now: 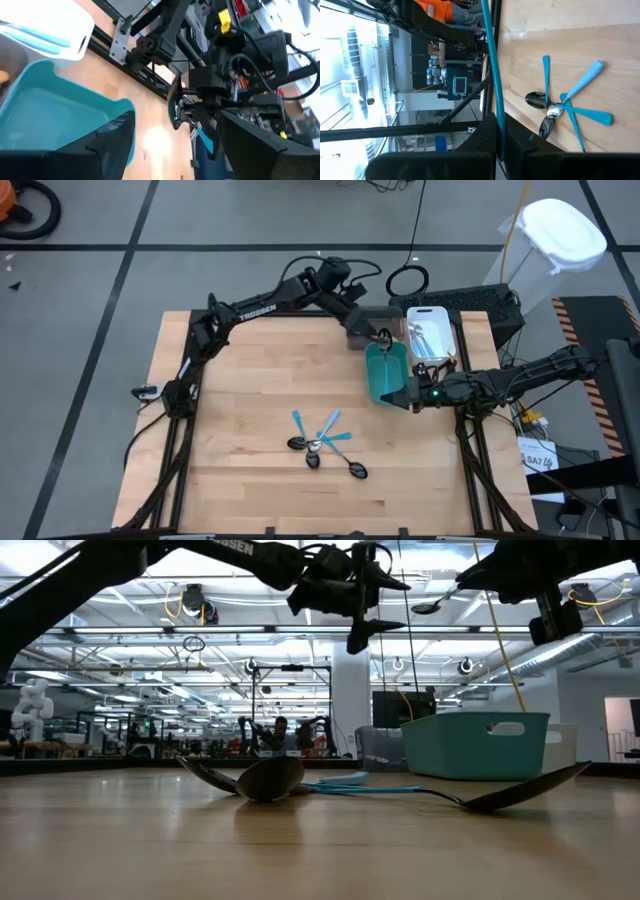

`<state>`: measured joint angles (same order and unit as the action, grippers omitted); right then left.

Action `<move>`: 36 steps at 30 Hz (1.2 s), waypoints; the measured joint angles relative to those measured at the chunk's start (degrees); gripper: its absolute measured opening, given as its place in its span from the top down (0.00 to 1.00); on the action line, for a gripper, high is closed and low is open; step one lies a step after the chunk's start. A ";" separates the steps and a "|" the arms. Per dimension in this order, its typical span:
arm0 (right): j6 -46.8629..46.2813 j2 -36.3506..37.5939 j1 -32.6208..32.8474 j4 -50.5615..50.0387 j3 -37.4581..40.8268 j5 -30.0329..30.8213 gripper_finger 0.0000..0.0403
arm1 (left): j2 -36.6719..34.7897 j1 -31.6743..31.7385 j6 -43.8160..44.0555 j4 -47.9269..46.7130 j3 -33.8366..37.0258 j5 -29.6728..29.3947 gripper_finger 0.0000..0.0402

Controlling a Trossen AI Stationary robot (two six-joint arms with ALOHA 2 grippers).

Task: Sort silverware by color (type)
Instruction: Put the blue spoon into the green bin

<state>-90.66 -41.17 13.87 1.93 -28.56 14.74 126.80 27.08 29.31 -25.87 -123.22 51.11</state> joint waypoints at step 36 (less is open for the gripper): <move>4.55 0.02 0.00 -5.25 0.00 1.13 0.95 | 0.00 -6.52 -6.25 4.92 0.00 -15.21 0.98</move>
<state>-86.11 -41.15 13.87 -3.31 -28.56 15.87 126.80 20.56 23.06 -20.95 -123.22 35.90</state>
